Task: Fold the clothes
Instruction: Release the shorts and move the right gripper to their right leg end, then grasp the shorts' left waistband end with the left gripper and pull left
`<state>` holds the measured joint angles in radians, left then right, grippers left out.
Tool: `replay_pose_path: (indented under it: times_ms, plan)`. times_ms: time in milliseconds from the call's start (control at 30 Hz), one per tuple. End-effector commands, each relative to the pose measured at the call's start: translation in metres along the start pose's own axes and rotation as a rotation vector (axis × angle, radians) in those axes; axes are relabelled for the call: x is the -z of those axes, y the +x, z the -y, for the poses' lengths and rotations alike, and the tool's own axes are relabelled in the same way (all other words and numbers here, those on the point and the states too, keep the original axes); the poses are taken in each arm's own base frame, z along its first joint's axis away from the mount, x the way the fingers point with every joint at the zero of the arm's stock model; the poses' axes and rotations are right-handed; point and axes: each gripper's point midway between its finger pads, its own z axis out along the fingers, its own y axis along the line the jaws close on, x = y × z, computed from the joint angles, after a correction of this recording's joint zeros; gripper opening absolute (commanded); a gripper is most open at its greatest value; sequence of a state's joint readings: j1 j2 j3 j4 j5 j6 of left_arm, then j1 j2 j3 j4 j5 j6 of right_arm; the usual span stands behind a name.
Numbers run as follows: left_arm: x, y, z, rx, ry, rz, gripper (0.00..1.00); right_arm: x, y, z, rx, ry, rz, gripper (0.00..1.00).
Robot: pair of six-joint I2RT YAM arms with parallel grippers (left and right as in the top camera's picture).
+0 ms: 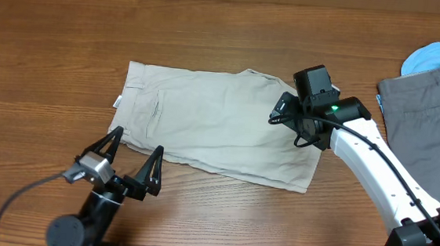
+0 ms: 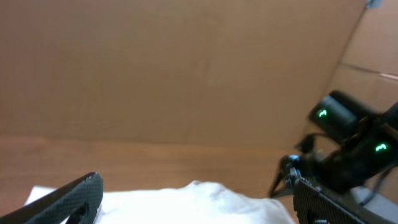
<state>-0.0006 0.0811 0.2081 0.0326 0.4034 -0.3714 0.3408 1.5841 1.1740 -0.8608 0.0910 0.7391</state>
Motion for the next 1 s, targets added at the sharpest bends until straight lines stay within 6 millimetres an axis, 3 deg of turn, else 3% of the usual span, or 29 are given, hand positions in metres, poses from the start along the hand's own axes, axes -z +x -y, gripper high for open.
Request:
replay_pose_path:
  times_ms: [0, 100, 233, 433, 500, 633, 800, 867, 967]
  plan:
    - [-0.015, -0.043, 0.026, -0.077, 0.058, -0.088, 1.00, -0.002, -0.002, 0.001, 0.004, 0.007, 0.010, 1.00]
    - [-0.040, -0.039, 0.016, -0.117, 0.030, -0.300, 1.00, -0.003, -0.003, 0.001, 0.004, 0.006, 0.011, 1.00]
    - [-0.080, -0.014, -0.012, -0.022, -0.033, -0.732, 1.00, -0.005, -0.001, 0.003, 0.005, 0.010, 0.009, 1.00]
    - [-0.121, 0.018, -0.056, 0.093, -0.148, -1.005, 1.00, -0.009, -0.002, 0.008, 0.005, 0.034, 0.022, 1.00]
    - [-0.134, 0.051, -0.074, 0.139, -0.165, -1.093, 1.00, -0.010, -0.002, 0.009, 0.005, 0.037, 0.025, 1.00]
    - [-0.132, 0.104, -0.099, 0.199, -0.215, -1.239, 1.00, -0.010, -0.003, 0.008, 0.006, 0.033, 0.028, 1.00]
    - [-0.120, 0.158, -0.135, 0.206, -0.338, -1.388, 0.85, -0.010, -0.003, 0.008, 0.005, 0.033, 0.029, 1.00]
    - [-0.119, 0.175, -0.142, 0.219, -0.344, -1.422, 0.71, -0.010, -0.003, 0.007, 0.005, 0.031, 0.030, 1.00]
    - [-0.119, 0.193, -0.148, 0.230, -0.346, -1.447, 0.42, -0.010, -0.004, 0.006, 0.004, 0.027, 0.033, 1.00]
